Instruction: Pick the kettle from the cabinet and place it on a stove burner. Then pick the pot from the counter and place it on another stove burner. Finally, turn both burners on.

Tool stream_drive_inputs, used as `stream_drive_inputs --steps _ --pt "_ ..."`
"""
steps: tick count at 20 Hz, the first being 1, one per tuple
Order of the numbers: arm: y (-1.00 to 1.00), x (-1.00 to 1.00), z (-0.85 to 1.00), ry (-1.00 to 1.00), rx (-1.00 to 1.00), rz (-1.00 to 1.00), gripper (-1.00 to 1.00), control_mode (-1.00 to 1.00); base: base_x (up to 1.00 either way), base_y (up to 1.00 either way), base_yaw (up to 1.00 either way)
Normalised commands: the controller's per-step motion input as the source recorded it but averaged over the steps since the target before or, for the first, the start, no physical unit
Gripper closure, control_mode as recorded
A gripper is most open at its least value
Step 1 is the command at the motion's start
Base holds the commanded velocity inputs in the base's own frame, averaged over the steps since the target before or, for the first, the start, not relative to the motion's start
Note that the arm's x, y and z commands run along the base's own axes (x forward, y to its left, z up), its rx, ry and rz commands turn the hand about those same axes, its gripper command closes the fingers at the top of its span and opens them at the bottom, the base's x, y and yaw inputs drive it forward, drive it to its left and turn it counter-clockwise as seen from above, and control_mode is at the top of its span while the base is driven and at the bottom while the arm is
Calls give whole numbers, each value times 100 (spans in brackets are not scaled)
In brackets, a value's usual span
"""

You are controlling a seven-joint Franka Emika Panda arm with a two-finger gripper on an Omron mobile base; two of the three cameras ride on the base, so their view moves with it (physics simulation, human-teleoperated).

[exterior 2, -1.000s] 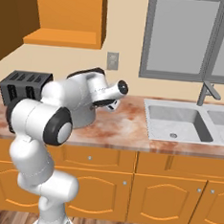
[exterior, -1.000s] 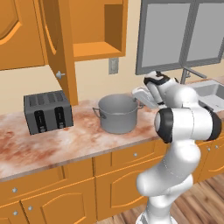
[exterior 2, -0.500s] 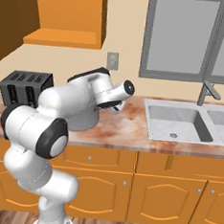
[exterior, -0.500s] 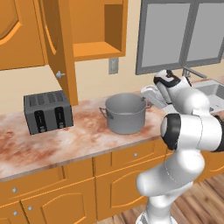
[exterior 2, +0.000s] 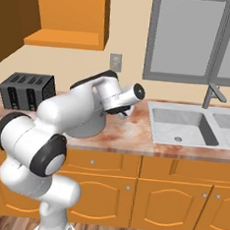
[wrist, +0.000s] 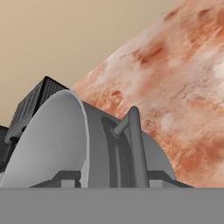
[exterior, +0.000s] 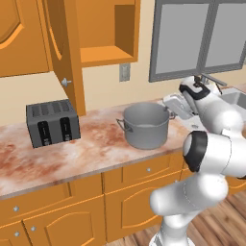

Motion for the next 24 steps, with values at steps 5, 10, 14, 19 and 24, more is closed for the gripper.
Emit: stream_drive_inputs --steps 5,10,14,19,24 --pt "-20 -37 4 0 0 0 100 -100 0 0 0" --pt "-15 -35 2 0 0 0 100 -100 0 0 0" --pt "-14 -37 1 0 0 -1 100 -100 0 0 0" --pt "-5 -17 0 0 0 0 100 -100 0 0 0" --pt "0 0 0 0 0 0 100 -100 0 0 0"
